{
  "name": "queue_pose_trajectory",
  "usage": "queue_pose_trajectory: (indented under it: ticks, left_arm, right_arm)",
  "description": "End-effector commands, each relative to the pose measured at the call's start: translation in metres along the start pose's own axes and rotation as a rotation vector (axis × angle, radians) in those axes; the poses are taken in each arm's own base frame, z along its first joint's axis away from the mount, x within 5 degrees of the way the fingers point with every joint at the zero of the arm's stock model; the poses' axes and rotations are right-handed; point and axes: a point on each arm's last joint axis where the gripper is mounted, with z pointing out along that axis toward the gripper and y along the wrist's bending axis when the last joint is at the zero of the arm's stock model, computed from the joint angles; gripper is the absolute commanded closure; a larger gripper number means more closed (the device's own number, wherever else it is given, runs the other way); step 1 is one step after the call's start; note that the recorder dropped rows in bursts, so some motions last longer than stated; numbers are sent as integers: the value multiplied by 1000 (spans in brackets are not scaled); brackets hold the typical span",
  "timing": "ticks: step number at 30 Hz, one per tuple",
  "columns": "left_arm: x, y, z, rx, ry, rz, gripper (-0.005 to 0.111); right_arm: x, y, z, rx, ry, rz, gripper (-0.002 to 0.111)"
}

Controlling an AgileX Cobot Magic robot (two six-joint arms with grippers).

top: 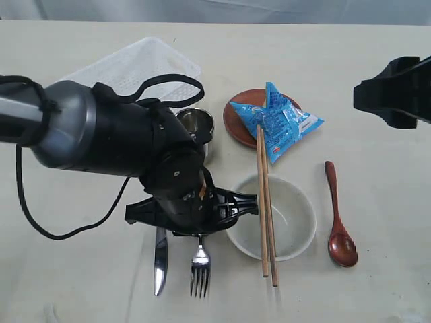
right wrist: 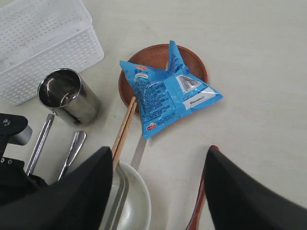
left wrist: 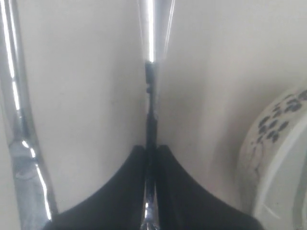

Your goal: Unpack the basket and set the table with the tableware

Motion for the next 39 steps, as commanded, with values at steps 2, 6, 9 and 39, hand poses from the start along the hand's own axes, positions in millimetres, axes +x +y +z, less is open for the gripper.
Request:
queue_pose_trajectory:
  ticks: [2,6,9,39]
  left_arm:
    - [-3,-5,-3,16,-10,-5,102]
    - [-6,-3,-2,10,-9,-16,102]
    - [-11,3,0,-13,1,-38,102]
    - [-10,1,1,10,27,-55,71]
  right_arm:
    - [0,0,-1,0,-5,-9,54]
    - [0,0,-1,0,-4,-9,54]
    - [0,0,-1,0,-4,-9,54]
    - [0,0,-1,0,-5,-9,54]
